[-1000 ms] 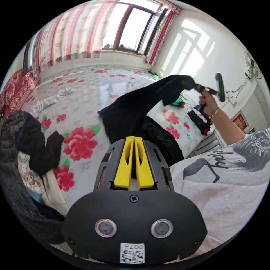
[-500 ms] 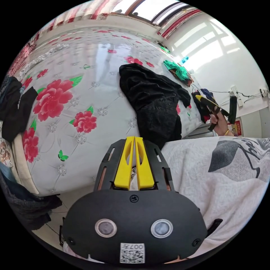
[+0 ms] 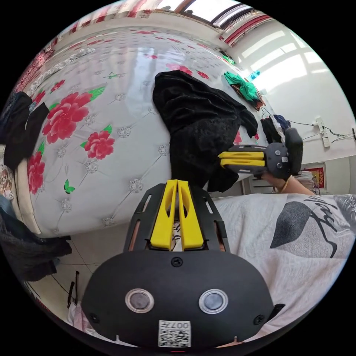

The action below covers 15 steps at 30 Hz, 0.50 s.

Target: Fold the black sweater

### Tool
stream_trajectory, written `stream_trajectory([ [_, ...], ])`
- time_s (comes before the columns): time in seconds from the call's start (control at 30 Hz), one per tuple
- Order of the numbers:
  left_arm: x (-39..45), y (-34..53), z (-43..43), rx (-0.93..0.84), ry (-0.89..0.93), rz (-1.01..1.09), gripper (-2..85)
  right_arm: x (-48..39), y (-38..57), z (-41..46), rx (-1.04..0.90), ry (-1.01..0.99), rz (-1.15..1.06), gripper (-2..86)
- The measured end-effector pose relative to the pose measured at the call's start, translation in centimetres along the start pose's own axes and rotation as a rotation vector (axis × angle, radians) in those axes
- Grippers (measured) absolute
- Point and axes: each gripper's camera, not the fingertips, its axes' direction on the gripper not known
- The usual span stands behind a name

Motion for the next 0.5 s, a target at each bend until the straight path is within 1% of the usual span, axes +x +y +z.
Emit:
stream_trajectory([
  [0.03, 0.1, 0.2, 0.1, -0.001, -0.006, -0.007, -1.0, 1.8, 0.8, -2.6, 0.12, 0.0, 0.084, 0.5],
  [0.07, 0.3, 0.7, 0.4, -0.002, -0.011, -0.023, -1.0, 2.9, 1.4, -4.0, 0.18, 0.002, 0.137, 0.4],
  [0.13, 0.6, 1.3, 0.9, 0.001, -0.009, -0.048, -1.0, 7.8, 5.1, -9.0, 0.413, 0.038, 0.412, 0.2],
  [0.17, 0.8, 1.6, 1.3, 0.004, -0.003, -0.059, -0.9, 9.1, 6.4, -9.9, 0.457, 0.035, 0.482, 0.2],
  [0.2, 1.2, 1.7, 1.8, 0.005, 0.006, -0.064, -0.9, 11.4, 8.9, -11.2, 0.519, 0.037, 0.617, 0.1],
  [0.23, 1.4, 1.7, 2.0, 0.004, 0.011, -0.064, -0.9, 13.2, 11.1, -11.7, 0.537, 0.053, 0.698, 0.1],
  [0.27, 1.9, 1.7, 2.6, 0.0, 0.02, -0.055, -0.8, 14.0, 12.1, -11.8, 0.524, 0.058, 0.723, 0.2],
  [0.33, 2.9, 1.2, 3.5, -0.01, 0.028, -0.025, -0.6, 15.7, 15.3, -11.4, 0.445, 0.04, 0.796, 0.5],
  [0.43, 4.6, -0.2, 5.2, -0.037, 0.045, 0.054, 0.6, 15.2, 17.8, -10.1, 0.368, 0.015, 0.802, 1.4],
  [0.5, 6.1, -1.7, 6.9, -0.09, 0.08, 0.141, 3.0, 14.6, 18.5, -9.3, 0.313, 0.032, 0.808, 2.5],
])
